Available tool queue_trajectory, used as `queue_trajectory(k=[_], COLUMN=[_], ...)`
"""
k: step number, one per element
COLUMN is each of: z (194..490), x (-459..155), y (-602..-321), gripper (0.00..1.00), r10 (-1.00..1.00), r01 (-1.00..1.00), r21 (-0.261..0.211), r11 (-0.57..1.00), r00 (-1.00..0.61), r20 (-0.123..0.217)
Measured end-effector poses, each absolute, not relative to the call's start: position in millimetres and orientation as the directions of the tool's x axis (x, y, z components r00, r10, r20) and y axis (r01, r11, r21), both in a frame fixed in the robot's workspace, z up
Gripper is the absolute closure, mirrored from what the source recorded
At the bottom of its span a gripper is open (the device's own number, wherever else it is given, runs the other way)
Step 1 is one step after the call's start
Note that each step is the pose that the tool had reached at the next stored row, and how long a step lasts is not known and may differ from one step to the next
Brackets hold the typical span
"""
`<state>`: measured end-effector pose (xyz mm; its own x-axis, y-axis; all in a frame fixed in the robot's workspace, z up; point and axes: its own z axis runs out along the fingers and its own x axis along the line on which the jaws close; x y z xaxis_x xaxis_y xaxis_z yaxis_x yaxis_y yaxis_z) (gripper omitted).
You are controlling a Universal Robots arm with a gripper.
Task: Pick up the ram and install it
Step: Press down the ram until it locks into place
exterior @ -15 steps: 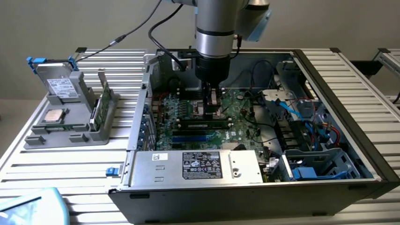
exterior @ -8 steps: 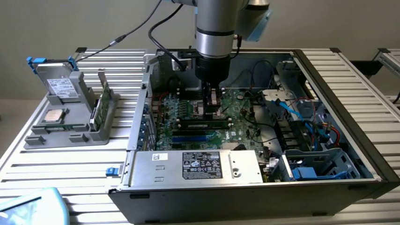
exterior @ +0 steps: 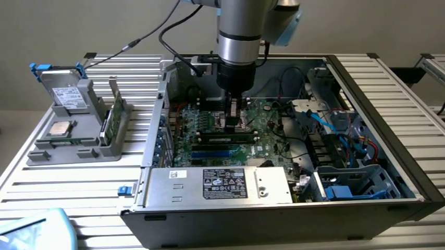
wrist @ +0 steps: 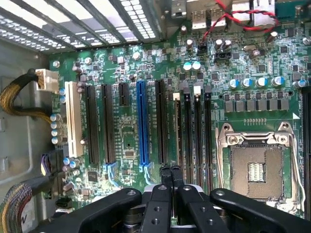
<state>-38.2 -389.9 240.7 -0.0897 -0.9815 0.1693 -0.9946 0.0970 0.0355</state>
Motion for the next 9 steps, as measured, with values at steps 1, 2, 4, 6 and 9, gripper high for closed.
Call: queue_trajectory(k=[1, 2, 4, 6, 9], z=[240.5, 240.3, 239.9, 239.5, 239.0], x=[-38.2, -38.2, -38.2, -38.2, -38.1], y=[-389.9, -390.0, -389.9, -390.0, -389.9], gripper=[0.90, 0.90, 0.90, 0.90, 0.90], r10=[-0.980, -0.977, -0.972, -0.966, -0.955], r01=[-0.993, -0.990, -0.985, -0.978, -0.966], r21=[0.036, 0.036, 0.036, 0.036, 0.036], r11=[0.115, 0.134, 0.168, 0.204, 0.254], r00=[-0.108, -0.126, -0.160, -0.196, -0.245], r20=[0.169, 0.169, 0.169, 0.169, 0.169])
